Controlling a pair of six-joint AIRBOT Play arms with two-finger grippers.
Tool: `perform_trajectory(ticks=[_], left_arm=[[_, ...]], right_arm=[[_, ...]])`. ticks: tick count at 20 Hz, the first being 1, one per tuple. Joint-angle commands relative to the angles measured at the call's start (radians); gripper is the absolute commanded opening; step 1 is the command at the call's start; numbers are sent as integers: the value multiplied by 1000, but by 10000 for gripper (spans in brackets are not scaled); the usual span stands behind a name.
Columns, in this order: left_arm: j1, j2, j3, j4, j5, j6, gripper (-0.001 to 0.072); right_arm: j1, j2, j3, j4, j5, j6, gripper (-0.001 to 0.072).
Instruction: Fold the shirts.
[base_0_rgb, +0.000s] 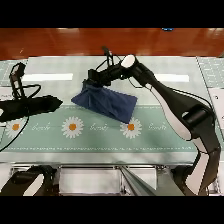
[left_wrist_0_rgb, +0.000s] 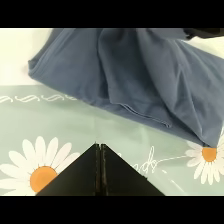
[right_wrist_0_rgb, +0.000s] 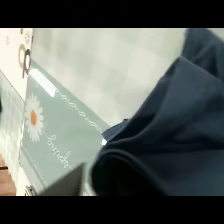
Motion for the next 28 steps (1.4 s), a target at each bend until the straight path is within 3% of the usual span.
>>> perform_trajectory(ticks=[1, 4, 7, 11, 15, 17, 20, 22, 25, 27, 28], left_arm=[[2, -45, -5, 0, 29, 0, 22], [3, -108, -5, -1, 48, 0, 22], [24, -126, 5, -14, 46, -1, 22], [66, -122, 56, -187, 39, 0, 22], [68, -111, 64, -282, 30, 3, 22], [117, -76, 76, -281, -6, 15, 22], [254, 26, 82, -281, -73, 69, 22], [329, 94, 81, -281, -113, 92, 22], [351, 169, 67, -278, -132, 109, 22], [346, 202, 36, -278, -134, 110, 22], [341, 208, 18, -278, -134, 109, 22]], right_arm=[[34, -33, 7, 81, -19, -14, 400], [14, -28, 7, 83, 61, 28, 399], [-73, 8, 7, 59, 286, 64, 399], [-146, 118, 7, -183, 400, 234, 399], [-152, 204, 7, -216, 447, 182, 399], [-180, 294, 7, -385, 563, 133, 399], [-242, 504, -51, -831, 661, 115, 399], [-325, 679, -217, -912, 566, 124, 399], [-460, 961, -671, -893, 219, 222, 406], [-531, 1078, -972, -754, 5, 240, 419], [-556, 1090, -1089, -623, -66, 189, 420]])
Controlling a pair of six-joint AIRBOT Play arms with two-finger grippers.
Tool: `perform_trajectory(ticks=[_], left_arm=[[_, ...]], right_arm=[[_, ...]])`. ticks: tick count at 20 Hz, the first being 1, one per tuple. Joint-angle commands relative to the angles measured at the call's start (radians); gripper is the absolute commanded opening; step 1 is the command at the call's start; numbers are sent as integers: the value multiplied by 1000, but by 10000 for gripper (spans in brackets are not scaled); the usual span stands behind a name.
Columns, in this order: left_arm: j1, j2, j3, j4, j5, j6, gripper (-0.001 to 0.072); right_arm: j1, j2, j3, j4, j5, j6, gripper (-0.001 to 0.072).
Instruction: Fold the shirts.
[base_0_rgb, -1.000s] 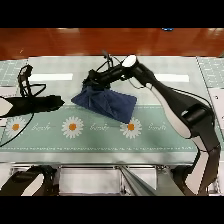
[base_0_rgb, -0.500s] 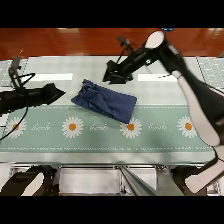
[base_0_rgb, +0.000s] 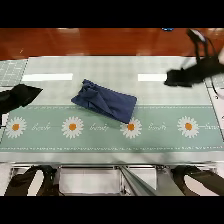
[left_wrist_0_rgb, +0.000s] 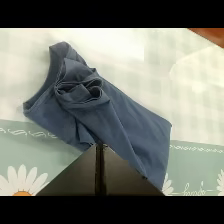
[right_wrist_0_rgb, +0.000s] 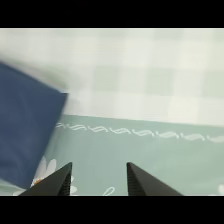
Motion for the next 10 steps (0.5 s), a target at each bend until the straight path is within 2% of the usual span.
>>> perform_trajectory(ticks=[1, 3, 4, 7, 10], left_arm=[[5, 48, -53, -1, -18, 20, 22], [-3, 41, -91, -1, 0, 23, 22], [-3, 39, -109, -1, 14, 23, 22], [-3, 33, -153, -1, 36, 23, 22], [-3, 26, -164, 0, 32, 47, 22]], right_arm=[[-108, 137, -430, 299, -322, -101, 420], [-106, 42, -518, 552, -330, -265, 420], [-90, -19, -523, 626, -330, -314, 420], [-46, -211, -496, 845, -332, -394, 419], [-5, -374, -391, 908, -285, -420, 418]])
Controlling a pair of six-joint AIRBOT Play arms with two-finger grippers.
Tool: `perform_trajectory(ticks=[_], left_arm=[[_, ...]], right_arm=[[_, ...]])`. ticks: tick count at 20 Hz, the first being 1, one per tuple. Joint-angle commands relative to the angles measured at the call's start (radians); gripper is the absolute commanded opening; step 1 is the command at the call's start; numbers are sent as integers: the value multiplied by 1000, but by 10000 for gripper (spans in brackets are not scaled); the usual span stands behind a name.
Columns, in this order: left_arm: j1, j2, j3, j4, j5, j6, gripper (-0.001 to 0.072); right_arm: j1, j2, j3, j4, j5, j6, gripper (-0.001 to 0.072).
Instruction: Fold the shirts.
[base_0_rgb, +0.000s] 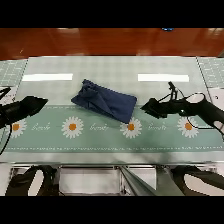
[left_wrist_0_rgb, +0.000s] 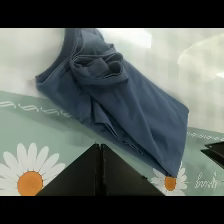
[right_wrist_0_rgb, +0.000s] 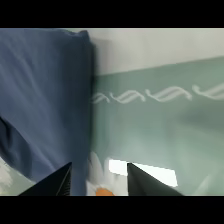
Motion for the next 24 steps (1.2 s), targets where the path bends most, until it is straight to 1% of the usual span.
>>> perform_trajectory(ticks=[1, 3, 5, 7, 9, 10, 12, 13, 15, 17, 19, 22, 24], left_arm=[[0, -6, -21, 0, 4, 24, 22], [0, -6, -21, 0, 5, 24, 22], [0, -6, -21, 0, 5, 24, 22], [0, -6, -21, 0, 5, 24, 22], [0, -6, -21, 0, 5, 24, 22], [0, -6, -21, 0, 5, 24, 22], [0, -6, -21, 0, 9, 24, 22], [0, -6, -21, 0, 15, 24, 22], [0, -6, -21, 0, 24, 24, 22], [0, -10, -21, 0, 23, 24, 22], [0, -10, -21, 0, 23, 24, 22], [0, -10, -21, 0, 23, 24, 22], [0, -10, -21, 0, 23, 24, 22]], right_arm=[[52, -174, 82, 164, 31, -68, 418], [95, -222, 141, 171, 35, -60, 418], [130, -271, 189, 166, 40, -31, 418], [151, -318, 229, 164, 66, -14, 417], [174, -344, 266, 165, 80, -14, 397], [183, -347, 284, 166, 80, -17, 320], [204, -348, 336, 166, 87, -59, 47], [214, -348, 375, 165, 100, -84, 25], [229, -347, 475, 146, 142, -82, 25], [239, -346, 603, 95, 198, -50, 25], [240, -346, 740, 26, 254, 8, 25], [238, -346, 945, -117, 327, 119, 25], [235, -346, 1075, -210, 377, 174, 25]])
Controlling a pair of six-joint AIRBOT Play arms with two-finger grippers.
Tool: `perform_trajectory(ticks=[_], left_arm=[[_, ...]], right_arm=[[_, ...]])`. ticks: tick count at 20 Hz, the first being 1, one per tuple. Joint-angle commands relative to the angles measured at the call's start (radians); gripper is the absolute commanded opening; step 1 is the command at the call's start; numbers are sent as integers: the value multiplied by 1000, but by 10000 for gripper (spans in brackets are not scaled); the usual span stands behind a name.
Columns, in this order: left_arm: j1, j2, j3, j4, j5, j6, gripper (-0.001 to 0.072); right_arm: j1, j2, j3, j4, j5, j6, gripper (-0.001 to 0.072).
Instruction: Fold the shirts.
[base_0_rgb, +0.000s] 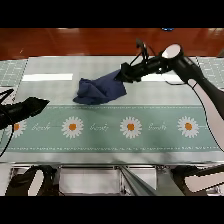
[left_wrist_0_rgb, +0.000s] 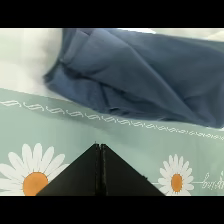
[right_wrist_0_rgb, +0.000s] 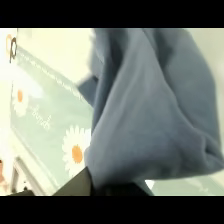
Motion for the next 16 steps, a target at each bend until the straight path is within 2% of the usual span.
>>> perform_trajectory(ticks=[1, 4, 8, 12, 16], left_arm=[[0, 0, 0, 0, 0, 0, 22], [0, 0, 0, 0, 0, 0, 22], [0, 0, 0, 0, 0, 0, 22], [0, 0, 0, 0, 0, 0, 22], [0, 0, 0, 0, 0, 0, 22]], right_arm=[[-6, 0, 239, -195, 110, 126, 25], [-52, 12, 363, -329, 227, 187, 25], [-174, 77, 393, -428, 320, 210, 25], [-367, 147, 393, -421, 384, 222, 25], [-582, 187, 393, -315, 449, 230, 25]])
